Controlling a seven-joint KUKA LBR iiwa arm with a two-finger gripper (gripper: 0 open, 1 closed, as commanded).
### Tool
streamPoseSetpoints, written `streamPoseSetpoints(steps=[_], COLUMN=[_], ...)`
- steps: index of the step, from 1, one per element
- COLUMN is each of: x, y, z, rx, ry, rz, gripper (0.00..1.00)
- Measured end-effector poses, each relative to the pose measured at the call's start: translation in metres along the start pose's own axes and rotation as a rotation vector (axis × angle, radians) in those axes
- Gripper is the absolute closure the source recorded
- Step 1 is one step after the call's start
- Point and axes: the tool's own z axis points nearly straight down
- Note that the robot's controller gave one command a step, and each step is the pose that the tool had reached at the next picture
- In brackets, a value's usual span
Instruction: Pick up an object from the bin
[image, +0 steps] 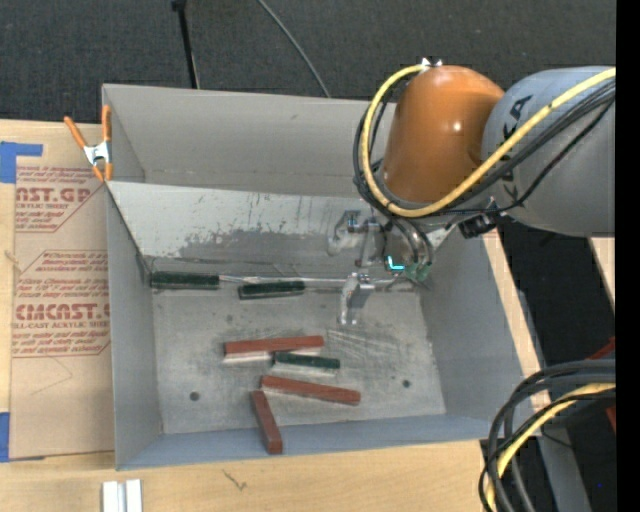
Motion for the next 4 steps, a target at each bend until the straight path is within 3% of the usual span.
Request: streamPoseSetpoints(steps=[1, 2, 3, 4], x=[-0.002, 0.002, 0.041, 0.041], y=[0.0, 0.0, -0.015, -0.015], z=[-0.004, 0.043, 0.134, 0.134], rx=[0.0, 0.001, -0.003, -0.003], ry=[-0.008, -0.014, -0.023, -0.023], rz=[0.001, -0.056, 0.064, 0.064], gripper=[0.0, 0.0, 1.0, 1.0])
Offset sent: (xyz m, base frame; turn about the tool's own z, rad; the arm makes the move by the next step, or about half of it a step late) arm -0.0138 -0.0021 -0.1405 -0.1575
